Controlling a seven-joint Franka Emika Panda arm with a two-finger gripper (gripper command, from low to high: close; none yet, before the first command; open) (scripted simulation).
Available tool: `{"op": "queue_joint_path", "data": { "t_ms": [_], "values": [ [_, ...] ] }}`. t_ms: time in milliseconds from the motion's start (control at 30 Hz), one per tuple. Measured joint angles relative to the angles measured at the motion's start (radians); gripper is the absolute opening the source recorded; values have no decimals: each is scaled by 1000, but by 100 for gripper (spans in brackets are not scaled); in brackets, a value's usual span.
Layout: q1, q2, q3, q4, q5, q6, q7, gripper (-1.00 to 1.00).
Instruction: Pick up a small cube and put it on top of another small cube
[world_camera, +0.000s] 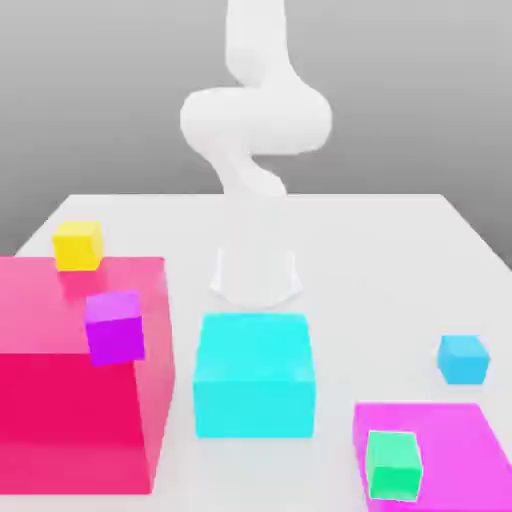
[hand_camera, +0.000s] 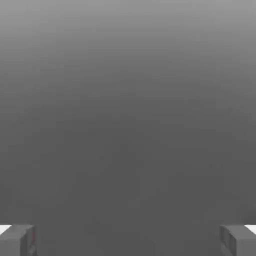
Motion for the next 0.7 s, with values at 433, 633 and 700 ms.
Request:
{"op": "queue_joint_path", "data": {
  "t_ms": [433, 633, 700],
  "values": [
    [-55, 476, 462, -191, -203, 227, 579, 0],
    [29, 693, 577, -278, -294, 330, 842, 0],
    [77, 755, 599, -308, -293, 369, 908, 0]
  ]
}}
